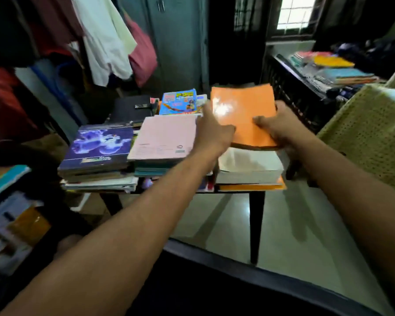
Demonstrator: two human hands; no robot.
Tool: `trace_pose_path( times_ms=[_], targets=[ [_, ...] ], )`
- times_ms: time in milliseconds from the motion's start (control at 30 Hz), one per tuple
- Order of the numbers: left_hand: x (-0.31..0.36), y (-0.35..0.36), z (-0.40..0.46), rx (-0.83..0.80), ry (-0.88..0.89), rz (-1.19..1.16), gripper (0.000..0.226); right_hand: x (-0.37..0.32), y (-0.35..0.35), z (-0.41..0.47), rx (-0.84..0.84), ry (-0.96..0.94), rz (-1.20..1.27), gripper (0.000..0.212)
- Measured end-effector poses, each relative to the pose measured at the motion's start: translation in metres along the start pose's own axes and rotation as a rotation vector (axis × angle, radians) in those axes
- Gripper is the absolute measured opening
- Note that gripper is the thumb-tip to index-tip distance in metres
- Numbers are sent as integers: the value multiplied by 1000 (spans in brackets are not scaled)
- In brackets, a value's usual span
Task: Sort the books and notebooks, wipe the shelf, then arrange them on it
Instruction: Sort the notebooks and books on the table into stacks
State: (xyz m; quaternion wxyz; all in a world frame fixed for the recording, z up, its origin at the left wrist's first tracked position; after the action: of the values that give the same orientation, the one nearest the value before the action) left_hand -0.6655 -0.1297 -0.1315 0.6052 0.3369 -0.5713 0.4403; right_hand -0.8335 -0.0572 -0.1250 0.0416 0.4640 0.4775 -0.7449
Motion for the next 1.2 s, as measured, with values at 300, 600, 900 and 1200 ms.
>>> trace_pose_path(
  times_ms=[300, 600, 900, 1200],
  targets=[
    [-65, 50, 7, -49, -173, 292, 88, 60, 45, 22, -96, 119, -469, 65],
    [-26, 28, 30, -67, -152, 68, 67, -9, 40, 2, 135, -198, -225, 47],
    [29, -145, 15, 177, 115, -189, 62, -184, 110, -43, 1, -522, 167, 14],
    [-51, -442, -139, 838, 66, 107, 37, -334, 339, -204, -566, -914, 8, 27]
  ],
)
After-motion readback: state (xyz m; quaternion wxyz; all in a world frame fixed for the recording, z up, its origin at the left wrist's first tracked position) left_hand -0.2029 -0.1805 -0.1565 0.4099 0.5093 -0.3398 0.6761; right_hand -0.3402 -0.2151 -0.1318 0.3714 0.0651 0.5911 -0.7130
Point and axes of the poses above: each hand's wrist, its own z-axis towards the middle knuckle, its own y-axis out of the palm, x = y × z, the point moved 5 cm from there along z, towards the middle knuckle, and after that the axes turned 14 degrees about -z, right-handed, at the moved point
